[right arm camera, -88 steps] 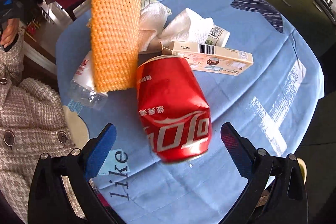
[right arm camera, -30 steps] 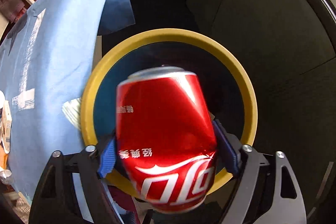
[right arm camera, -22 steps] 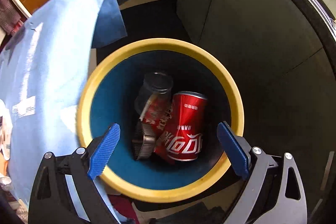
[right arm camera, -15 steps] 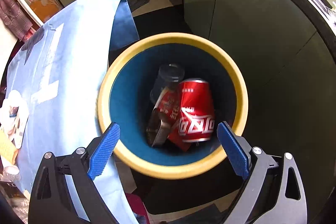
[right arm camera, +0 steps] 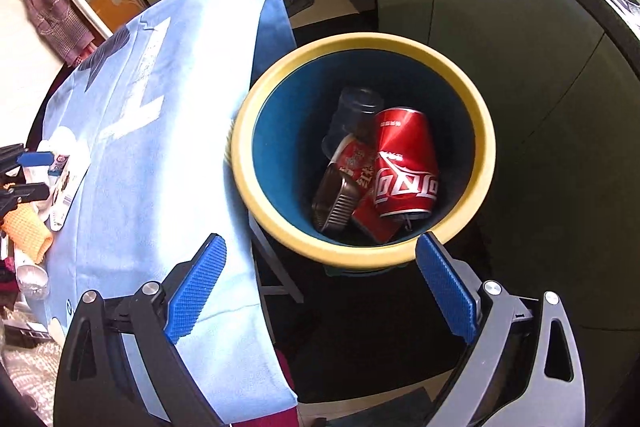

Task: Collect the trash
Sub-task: 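Carry the Coca-Cola can into the bin and release it, then grasp the cartoon-printed cardboard box with the left tool and drop it in the bin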

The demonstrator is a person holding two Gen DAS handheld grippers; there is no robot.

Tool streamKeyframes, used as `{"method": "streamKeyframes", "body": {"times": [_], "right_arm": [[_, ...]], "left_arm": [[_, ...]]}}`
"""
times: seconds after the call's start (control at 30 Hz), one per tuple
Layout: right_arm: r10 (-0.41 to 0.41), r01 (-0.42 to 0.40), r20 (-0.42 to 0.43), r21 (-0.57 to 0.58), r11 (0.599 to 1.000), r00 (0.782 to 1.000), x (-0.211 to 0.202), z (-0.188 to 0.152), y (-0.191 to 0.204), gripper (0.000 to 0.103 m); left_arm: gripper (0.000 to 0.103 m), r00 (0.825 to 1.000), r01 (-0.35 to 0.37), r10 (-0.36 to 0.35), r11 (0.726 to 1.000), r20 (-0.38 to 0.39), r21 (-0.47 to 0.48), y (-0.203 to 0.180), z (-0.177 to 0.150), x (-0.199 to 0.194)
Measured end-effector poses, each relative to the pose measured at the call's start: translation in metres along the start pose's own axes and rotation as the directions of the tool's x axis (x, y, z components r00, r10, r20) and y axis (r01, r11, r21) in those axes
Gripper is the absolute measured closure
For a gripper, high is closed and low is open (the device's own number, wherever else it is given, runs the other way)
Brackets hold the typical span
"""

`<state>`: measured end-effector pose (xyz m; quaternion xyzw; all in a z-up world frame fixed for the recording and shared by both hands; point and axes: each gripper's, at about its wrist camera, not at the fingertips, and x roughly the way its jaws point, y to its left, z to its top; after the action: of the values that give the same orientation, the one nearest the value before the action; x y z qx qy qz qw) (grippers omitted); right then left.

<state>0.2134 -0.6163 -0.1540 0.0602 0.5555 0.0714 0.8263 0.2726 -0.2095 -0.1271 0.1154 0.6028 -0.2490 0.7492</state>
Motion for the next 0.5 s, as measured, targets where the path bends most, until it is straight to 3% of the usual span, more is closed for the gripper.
{"method": "streamKeyframes", "body": {"times": [0.17,0.33,0.5], "right_arm": [[0.022,-0.022,0.000,-0.018,1.000,1.000,0.000,-0.004,0.006,0.009],[0.032,-0.032,-0.005,-0.023,0.999,0.999,0.003,-0.009,0.008,0.009],[0.037,-0.037,-0.005,-0.018,0.999,0.999,0.003,-0.011,0.008,0.009]], "left_arm": [[0.026,0.997,-0.062,0.061,0.998,-0.039,-0.027,0.008,0.002,0.015],[0.026,0.996,-0.058,0.055,0.997,-0.067,-0.046,0.014,0.001,0.028],[0.047,0.993,-0.078,0.076,0.997,-0.086,-0.022,0.010,-0.001,0.038]]}}
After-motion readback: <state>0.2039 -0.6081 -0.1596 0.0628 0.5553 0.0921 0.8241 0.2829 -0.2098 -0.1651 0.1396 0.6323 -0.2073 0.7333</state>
